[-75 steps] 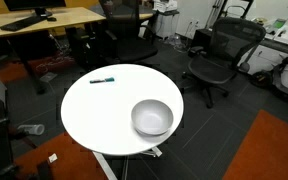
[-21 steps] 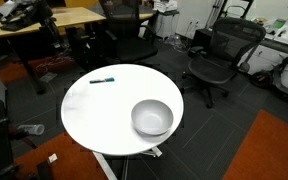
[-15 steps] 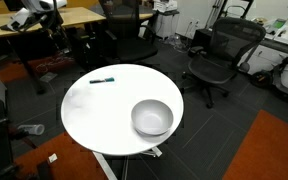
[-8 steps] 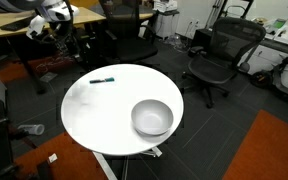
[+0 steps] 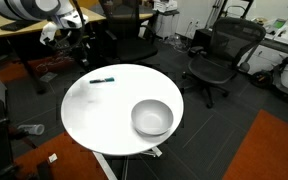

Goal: Pick the pen on the table and put it in the bowl

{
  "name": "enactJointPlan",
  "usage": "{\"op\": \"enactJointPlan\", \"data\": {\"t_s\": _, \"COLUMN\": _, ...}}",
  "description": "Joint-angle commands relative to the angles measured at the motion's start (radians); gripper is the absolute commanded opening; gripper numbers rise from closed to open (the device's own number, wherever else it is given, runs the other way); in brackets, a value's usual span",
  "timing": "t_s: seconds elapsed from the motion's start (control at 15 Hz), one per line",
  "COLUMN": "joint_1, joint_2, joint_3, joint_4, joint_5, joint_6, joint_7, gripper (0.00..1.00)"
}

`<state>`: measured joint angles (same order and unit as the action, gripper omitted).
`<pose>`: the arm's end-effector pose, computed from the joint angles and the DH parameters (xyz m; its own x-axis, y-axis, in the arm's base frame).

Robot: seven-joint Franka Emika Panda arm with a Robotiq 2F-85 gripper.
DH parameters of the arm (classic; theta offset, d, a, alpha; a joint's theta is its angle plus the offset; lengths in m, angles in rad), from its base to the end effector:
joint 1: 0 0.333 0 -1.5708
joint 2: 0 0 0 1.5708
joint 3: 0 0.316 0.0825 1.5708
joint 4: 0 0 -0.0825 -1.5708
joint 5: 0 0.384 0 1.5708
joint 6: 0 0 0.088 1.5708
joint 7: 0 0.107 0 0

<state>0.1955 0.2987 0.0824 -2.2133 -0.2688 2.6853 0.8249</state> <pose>0.5449 0.1640 0.2588 0.9274 -0.3120 0.2065 -0.3133 -0.9493 -0.0272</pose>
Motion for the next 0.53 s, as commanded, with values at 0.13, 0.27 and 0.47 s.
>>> {"op": "enactJointPlan", "data": {"t_s": 0.13, "joint_1": 0.022, "joint_2": 0.084, "joint_3": -0.045, "joint_4": 0.055, "joint_5": 0.042, "joint_6": 0.031, "joint_7": -0.062, "gripper": 1.0}}
{"op": "enactJointPlan", "data": {"t_s": 0.27, "joint_1": 0.024, "joint_2": 0.111, "joint_3": -0.055, "joint_4": 0.065, "joint_5": 0.055, "joint_6": 0.041, "joint_7": -0.077, "gripper": 1.0}}
{"op": "enactJointPlan", "data": {"t_s": 0.47, "joint_1": 0.034, "joint_2": 0.15, "joint_3": -0.076, "joint_4": 0.087, "joint_5": 0.058, "joint_6": 0.044, "joint_7": -0.077, "gripper": 1.0}}
